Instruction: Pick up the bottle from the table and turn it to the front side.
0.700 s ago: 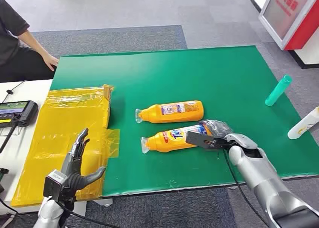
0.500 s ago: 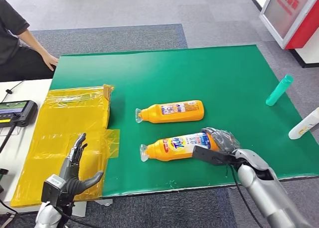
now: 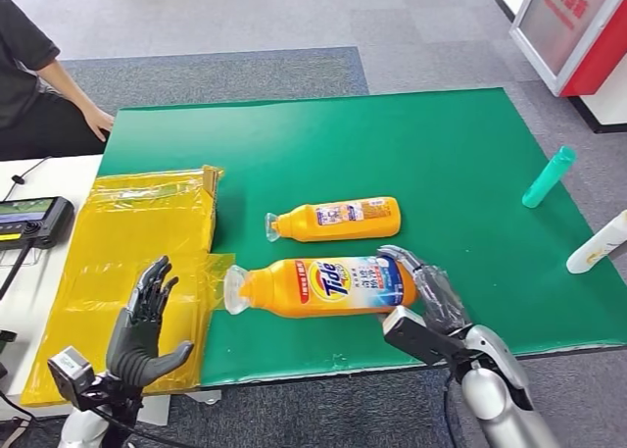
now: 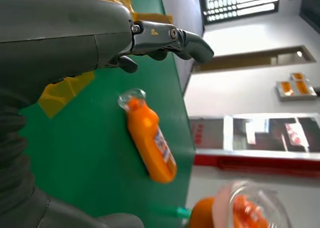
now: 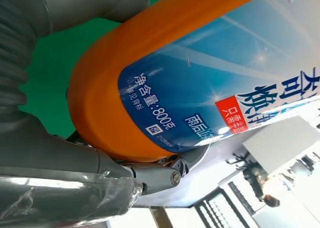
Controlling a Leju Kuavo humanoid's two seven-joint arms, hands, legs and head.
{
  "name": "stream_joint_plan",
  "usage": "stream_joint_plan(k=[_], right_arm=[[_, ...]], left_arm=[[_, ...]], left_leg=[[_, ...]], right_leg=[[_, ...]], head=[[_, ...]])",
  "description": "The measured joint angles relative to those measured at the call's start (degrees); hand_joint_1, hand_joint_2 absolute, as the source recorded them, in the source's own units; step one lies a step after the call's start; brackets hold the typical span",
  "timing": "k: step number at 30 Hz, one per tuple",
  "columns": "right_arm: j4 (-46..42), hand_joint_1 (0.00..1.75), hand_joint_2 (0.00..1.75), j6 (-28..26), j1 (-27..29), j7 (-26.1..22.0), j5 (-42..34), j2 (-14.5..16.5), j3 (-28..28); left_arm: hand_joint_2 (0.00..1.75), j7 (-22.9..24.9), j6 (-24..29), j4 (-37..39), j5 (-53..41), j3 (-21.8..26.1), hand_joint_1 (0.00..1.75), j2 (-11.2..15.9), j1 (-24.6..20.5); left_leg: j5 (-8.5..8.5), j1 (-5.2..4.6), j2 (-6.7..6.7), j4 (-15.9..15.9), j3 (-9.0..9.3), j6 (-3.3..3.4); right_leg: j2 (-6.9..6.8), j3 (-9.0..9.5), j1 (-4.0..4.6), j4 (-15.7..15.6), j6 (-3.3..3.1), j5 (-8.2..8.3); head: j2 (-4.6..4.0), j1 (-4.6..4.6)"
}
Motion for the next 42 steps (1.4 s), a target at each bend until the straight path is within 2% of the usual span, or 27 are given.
stream_joint_plan(k=[5,12,20,29,42], right_arm=[[5.2,1.75,1.75,-0.8,-3.4,-0.9,-0.7,5.5,0.3],[11.8,1.75,1.75,-1.3,-6.2,-1.9,-1.8,10.5,1.4],[18.7,1.75,1.75,-3.8,-8.3,-3.9,-3.8,15.9,5.2],[19.0,1.75,1.75,-4.5,-8.2,-5.2,-6.6,17.4,8.8],[18.8,1.75,1.75,-6.0,-8.5,-4.8,-4.4,17.8,11.9]], left_arm=[[1.75,0.0,-5.3,-0.3,1.2,-2.7,0.0,-0.5,-2.9],[1.75,0.0,-7.5,0.0,2.0,-5.7,0.0,-1.6,-6.1],[1.75,0.0,-7.9,3.6,7.9,-7.4,0.0,-5.4,-11.4],[1.75,0.3,-9.0,6.7,13.1,-7.0,0.0,-8.1,-12.5],[1.75,3.1,-10.3,9.9,13.8,-8.0,0.0,-9.3,-13.5]], left_leg=[[0.09,0.01,0.0,0.0,-0.01,-0.01],[0.1,0.0,0.0,0.0,-0.03,-0.01],[0.12,0.0,0.01,0.0,-0.04,-0.02],[0.11,0.0,0.0,0.0,-0.08,-0.02],[0.12,0.0,0.0,0.0,-0.08,-0.02]], right_leg=[[0.0,0.01,0.0,0.0,0.02,0.09],[0.0,-0.03,0.0,0.0,0.04,0.12],[0.04,-0.07,0.0,0.0,0.02,0.14],[0.02,-0.09,-0.01,0.0,0.02,0.13],[0.02,-0.1,-0.01,0.0,0.02,0.14]], head=[[0.0,0.01],[0.0,0.0],[0.0,-0.01],[0.0,-0.01],[0.0,0.01]])
